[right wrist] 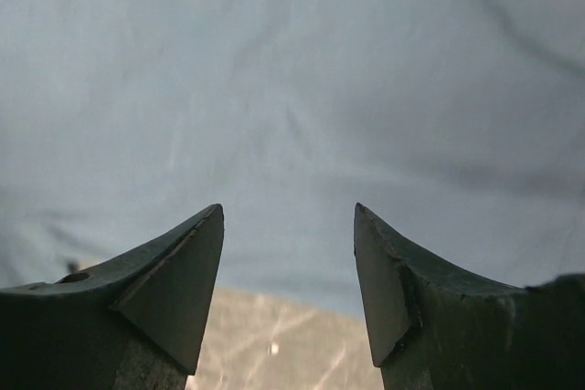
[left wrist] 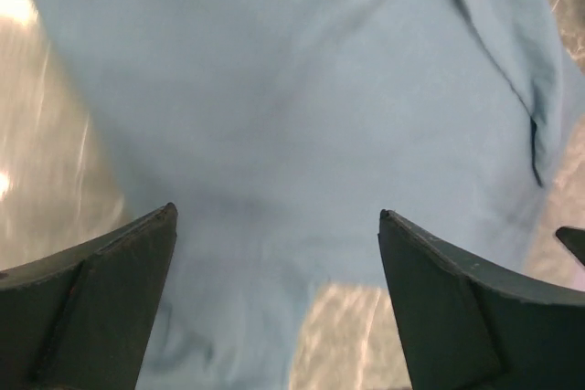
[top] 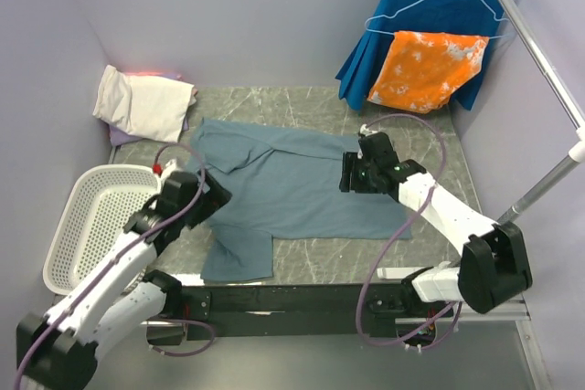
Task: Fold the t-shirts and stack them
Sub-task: Fold the flattened tshirt in 1/3 of the way, then grap the side of the flattened tshirt closest away from the robot with both arms
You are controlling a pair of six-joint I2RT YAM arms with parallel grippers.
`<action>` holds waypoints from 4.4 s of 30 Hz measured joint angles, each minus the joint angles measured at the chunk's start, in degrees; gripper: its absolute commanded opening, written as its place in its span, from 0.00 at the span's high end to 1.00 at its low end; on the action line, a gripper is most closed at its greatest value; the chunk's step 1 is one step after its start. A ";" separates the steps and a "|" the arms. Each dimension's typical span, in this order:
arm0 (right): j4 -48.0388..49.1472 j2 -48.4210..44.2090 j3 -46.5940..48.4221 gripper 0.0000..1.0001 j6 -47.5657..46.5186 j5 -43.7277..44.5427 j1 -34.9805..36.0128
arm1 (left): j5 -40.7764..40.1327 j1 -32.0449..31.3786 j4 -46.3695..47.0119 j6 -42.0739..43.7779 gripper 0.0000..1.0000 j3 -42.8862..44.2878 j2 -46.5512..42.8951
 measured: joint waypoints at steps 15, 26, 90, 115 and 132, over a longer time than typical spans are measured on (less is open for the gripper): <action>-1.86 -11.98 -12.55 0.34 4.68 -7.50 6.84 | -2.62 -15.04 -26.03 -24.26 0.13 -8.33 -14.80; -1.86 -5.81 -9.68 0.34 4.52 -7.02 8.46 | -11.69 -17.92 -35.32 -27.32 0.16 2.99 4.15; -12.76 -13.38 -13.75 0.23 29.59 10.40 0.76 | -8.98 -23.04 -48.59 -23.30 0.99 24.33 5.92; -10.03 -15.47 -24.98 0.33 49.00 12.66 0.28 | -10.71 -22.99 -42.62 -11.06 0.99 24.22 4.55; -5.57 -15.17 -25.24 1.00 47.93 13.77 2.54 | -10.51 -22.25 -42.40 -11.06 0.99 22.91 5.20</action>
